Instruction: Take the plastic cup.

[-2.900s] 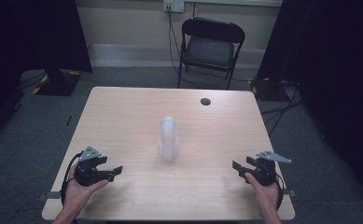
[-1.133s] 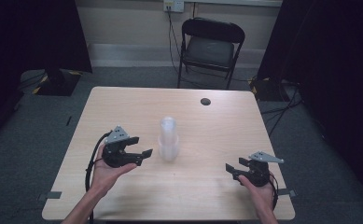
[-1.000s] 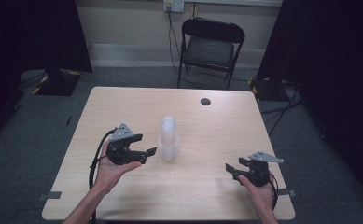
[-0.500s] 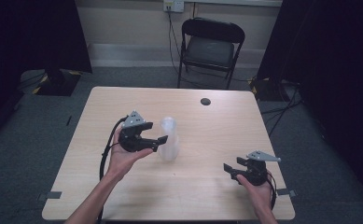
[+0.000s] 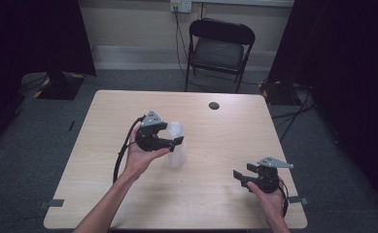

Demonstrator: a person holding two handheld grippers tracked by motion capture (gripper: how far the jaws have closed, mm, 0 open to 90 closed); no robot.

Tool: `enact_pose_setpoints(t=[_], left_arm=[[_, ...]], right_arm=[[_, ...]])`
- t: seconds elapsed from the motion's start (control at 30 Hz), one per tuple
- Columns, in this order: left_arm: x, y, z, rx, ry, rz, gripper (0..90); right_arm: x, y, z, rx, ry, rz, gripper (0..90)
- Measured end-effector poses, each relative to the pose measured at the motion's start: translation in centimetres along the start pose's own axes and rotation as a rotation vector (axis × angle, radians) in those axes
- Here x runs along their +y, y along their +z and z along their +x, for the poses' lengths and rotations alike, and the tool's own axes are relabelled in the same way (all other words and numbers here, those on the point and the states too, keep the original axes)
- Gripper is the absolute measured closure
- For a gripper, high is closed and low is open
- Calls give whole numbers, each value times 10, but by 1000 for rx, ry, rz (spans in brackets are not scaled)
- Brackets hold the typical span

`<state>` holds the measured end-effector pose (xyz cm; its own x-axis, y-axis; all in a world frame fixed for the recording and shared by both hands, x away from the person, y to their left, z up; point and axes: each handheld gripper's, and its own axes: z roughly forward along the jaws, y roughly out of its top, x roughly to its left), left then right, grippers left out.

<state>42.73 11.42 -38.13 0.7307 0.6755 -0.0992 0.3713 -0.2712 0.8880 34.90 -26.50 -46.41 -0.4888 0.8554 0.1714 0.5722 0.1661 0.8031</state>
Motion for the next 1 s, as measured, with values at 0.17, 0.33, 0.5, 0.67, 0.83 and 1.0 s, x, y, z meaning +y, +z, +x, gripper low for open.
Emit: enact_pose_setpoints(t=[0.17,0.33,0.5,0.67,0.83,1.0], left_arm=[[-1,7,-2,6,16,9,188],[-3,14,-1,18,14,22,205],[-6,18,1,15,21,32,223],[-8,22,0,20,32,47,257],[-7,24,-2,32,42,43,304],[-9,21,-1,49,21,27,330]], right_arm=[[0,0,0,-2,0,5,309],[0,0,0,2,-1,1,309],[0,-1,-1,3,3,3,309],[-1,0,-1,3,3,2,309],[0,0,0,4,2,0,309],[-1,0,0,4,4,1,309]])
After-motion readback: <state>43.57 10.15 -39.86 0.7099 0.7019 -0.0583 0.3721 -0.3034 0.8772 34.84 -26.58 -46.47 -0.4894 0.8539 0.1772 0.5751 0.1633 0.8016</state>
